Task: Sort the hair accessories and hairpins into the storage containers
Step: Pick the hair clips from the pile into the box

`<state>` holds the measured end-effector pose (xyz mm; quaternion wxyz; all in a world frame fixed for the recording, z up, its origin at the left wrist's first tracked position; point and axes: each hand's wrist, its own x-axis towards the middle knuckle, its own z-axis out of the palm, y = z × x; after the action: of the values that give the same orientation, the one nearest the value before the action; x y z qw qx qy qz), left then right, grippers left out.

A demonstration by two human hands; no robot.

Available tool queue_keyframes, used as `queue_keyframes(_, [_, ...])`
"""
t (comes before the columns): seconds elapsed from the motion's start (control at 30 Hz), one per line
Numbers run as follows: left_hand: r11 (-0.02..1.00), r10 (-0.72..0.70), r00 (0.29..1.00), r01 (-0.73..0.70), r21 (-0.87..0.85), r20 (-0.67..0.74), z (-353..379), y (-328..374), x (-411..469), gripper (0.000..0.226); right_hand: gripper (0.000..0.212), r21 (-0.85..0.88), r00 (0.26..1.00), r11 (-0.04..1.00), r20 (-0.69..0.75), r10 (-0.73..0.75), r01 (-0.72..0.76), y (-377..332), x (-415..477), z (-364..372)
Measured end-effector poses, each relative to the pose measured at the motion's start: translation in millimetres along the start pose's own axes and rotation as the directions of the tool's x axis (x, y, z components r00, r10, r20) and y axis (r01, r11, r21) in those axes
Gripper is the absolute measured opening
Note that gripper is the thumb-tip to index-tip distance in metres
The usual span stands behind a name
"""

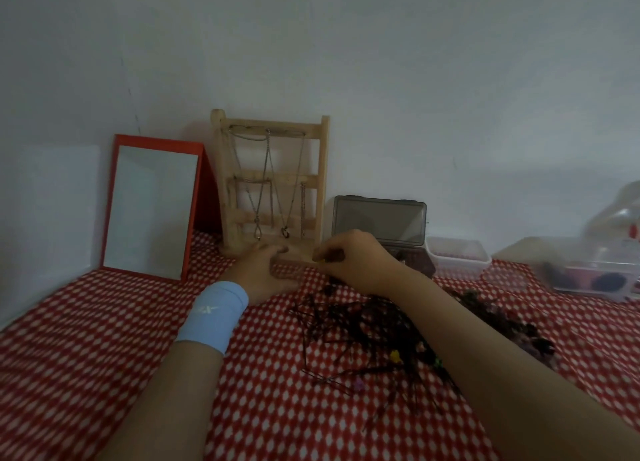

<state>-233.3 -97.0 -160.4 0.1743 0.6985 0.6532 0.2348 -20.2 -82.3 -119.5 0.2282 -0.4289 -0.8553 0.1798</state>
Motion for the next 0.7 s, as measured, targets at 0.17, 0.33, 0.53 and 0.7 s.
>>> queue_keyframes(0.17, [0.996,0.019,1.000,-0.020,-0.082,-0.007,0,0,1,0.089,0.033,0.078,0.998,0.997,-0.056,-0.020,0.024,-18,23,10])
queue_keyframes(0.33, [0.992,0.072,0.997,-0.073,-0.108,-0.008,-2,4,-2,0.091,0.021,-0.104,1.000,0.995,-0.017,-0.009,0.007,-10,22,6])
queue_keyframes(0.53, [0.993,0.116,0.993,-0.115,-0.031,0.017,-5,12,0,0.093,0.026,-0.450,0.964,0.888,0.262,0.034,0.091,7,9,17])
queue_keyframes(0.7, [0.995,0.097,0.990,-0.097,-0.006,0.098,-5,17,-3,0.095,0.023,-0.465,0.965,0.881,0.260,0.041,0.088,10,3,20])
